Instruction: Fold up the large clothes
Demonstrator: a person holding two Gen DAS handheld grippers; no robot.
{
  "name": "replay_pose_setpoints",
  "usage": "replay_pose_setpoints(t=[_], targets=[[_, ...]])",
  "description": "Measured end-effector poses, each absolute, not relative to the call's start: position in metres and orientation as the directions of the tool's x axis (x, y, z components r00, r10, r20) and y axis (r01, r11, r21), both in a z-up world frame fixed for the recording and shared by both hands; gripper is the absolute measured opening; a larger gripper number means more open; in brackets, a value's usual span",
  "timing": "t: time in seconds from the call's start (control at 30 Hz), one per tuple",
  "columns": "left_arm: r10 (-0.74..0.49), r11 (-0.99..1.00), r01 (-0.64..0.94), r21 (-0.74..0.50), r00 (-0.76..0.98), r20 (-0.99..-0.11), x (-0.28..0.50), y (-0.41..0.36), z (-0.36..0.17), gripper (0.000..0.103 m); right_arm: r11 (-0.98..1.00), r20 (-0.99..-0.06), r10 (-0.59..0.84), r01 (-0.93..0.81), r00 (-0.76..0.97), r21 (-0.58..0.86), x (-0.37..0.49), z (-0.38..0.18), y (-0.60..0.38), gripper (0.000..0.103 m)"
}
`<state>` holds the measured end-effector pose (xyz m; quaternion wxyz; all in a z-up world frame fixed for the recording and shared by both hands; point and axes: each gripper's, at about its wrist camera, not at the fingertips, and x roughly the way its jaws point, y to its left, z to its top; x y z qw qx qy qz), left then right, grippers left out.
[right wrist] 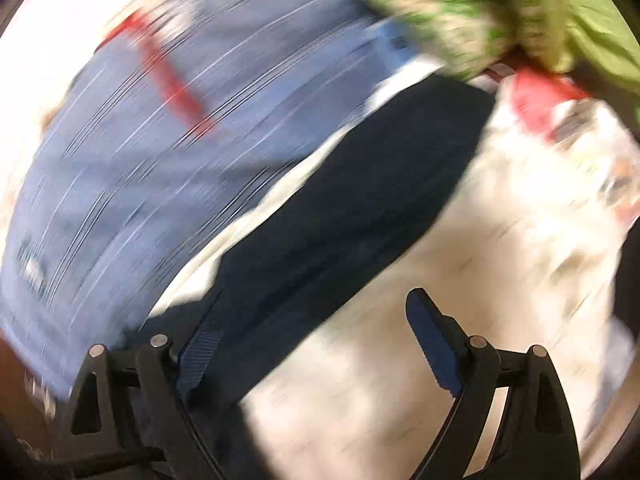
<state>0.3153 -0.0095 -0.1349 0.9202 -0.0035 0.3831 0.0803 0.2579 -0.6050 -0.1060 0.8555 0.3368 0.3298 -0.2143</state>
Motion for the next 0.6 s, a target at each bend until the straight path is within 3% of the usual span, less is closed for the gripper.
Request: replay_pose_setpoints(t=[0.1,0.23,0.4,0.57,0.6], targets=[[-0.049,0.993,-0.044,-0.113,0.708,-0.705,0.311,-0.034,-0.134,0.102,0.633,-0.696,-0.150,0.609,0.702,0.478,0.263,-0.110,-0.653,0.085],[-0.203,0.971,0.033,-0.237,0.641,-0.740,0.330,-0.056,-0.144,0.102,0.603,-0.739,-0.128,0.643,0.661,0.472,0.275,-0.130,-0.694,0.068],[-0.218,0.962,-0.001,-0.273,0.599,-0.770,0.363,-0.072,-0.154,0.102,0.587,-0.780,-0.100,0.670,0.617,0.455,0.297,-0.162,-0.714,0.065],[-0.188,0.975,-0.005,-0.222,0.518,-0.834,0.397,-0.089,-0.168,0.102,0.499,-0.731,-0.092,0.666,0.677,0.554,0.302,-0.178,-0.721,0.065],[-0.194,0.974,-0.005,-0.228,0.507,-0.840,0.399,-0.088,-0.170,0.102,0.484,-0.724,-0.099,0.669,0.683,0.565,0.299,-0.178,-0.721,0.059]])
